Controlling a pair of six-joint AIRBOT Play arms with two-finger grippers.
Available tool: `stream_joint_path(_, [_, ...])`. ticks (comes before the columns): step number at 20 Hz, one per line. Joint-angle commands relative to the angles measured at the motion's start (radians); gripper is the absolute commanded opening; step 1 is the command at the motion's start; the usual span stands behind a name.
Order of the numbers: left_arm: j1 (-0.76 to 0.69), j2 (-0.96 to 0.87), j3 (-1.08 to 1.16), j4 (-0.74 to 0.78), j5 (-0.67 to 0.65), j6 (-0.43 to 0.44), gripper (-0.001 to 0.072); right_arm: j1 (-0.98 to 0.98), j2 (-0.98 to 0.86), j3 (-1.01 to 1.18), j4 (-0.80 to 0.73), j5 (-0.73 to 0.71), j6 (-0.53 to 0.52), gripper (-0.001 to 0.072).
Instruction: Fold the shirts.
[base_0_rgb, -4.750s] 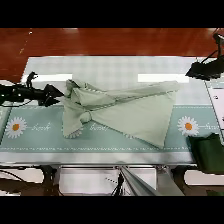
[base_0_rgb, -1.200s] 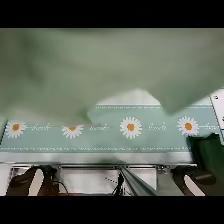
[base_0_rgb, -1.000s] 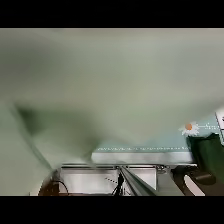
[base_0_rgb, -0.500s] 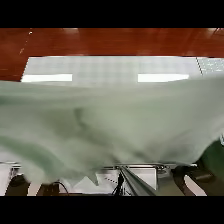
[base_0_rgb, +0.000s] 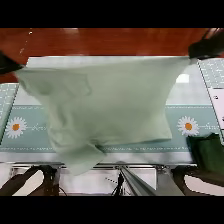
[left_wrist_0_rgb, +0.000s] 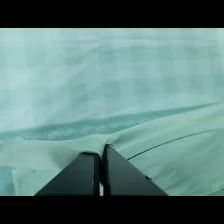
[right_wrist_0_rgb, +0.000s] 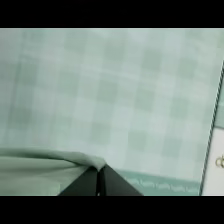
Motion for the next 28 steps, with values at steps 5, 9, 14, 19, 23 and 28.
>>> stream_joint_path(5, [-0.156,-0.372,-0.057,0.013,0.567,0.087,0.0024,-0.17,-0.286,-0.005,0.261,-0.442,0.09,0.0026])
stream_joint_path(9, [-0.213,-0.531,-0.057,0.014,0.683,0.087,0.0025,-0.205,-0.423,-0.005,0.351,-0.447,0.027,0.0026])
stream_joint_path(14, [-0.23,-0.616,-0.056,0.014,0.729,0.087,0.0025,-0.207,-0.507,-0.005,0.352,-0.446,0.013,0.0026])
stream_joint_path(19, [-0.198,-0.608,-0.038,0.014,0.411,0.082,0.0025,-0.221,-0.466,-0.004,0.344,-0.278,0.011,0.0027])
stream_joint_path(23, [-0.171,-0.618,-0.045,0.066,0.097,0.037,0.0025,-0.222,-0.452,-0.005,0.316,0.008,-0.007,0.0027])
stream_joint_path(28, [-0.174,-0.623,-0.051,0.076,0.134,0.001,0.0026,-0.222,-0.482,-0.005,0.366,0.046,-0.011,0.0028])
